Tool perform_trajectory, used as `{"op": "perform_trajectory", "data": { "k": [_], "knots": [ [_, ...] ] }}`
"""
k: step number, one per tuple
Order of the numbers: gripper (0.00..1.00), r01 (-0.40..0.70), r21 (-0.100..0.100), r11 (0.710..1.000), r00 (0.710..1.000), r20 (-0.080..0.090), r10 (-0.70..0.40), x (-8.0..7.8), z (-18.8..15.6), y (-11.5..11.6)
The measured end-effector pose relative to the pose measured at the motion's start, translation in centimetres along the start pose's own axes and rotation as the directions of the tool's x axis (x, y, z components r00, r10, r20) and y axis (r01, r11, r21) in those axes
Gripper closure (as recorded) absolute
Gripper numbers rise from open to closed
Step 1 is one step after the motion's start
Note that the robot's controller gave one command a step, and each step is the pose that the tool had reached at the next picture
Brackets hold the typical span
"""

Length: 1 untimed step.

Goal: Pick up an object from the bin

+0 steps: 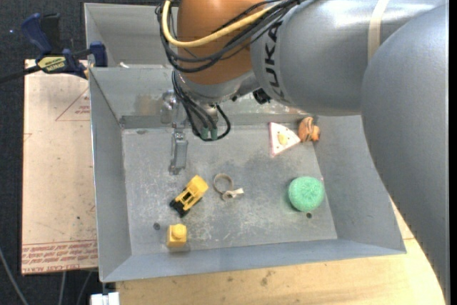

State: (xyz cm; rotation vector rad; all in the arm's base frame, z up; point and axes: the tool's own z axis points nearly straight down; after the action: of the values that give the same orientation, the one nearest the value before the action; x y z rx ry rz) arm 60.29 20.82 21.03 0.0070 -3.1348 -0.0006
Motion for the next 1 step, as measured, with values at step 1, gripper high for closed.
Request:
{"op": "perform_trajectory", "data": {
  "k": [1],
  "knots": [
    [0.00,-0.004,-0.001,1.000,1.000,0.008,0.004,-0.16,-0.53,-0.10]
  ]
}}
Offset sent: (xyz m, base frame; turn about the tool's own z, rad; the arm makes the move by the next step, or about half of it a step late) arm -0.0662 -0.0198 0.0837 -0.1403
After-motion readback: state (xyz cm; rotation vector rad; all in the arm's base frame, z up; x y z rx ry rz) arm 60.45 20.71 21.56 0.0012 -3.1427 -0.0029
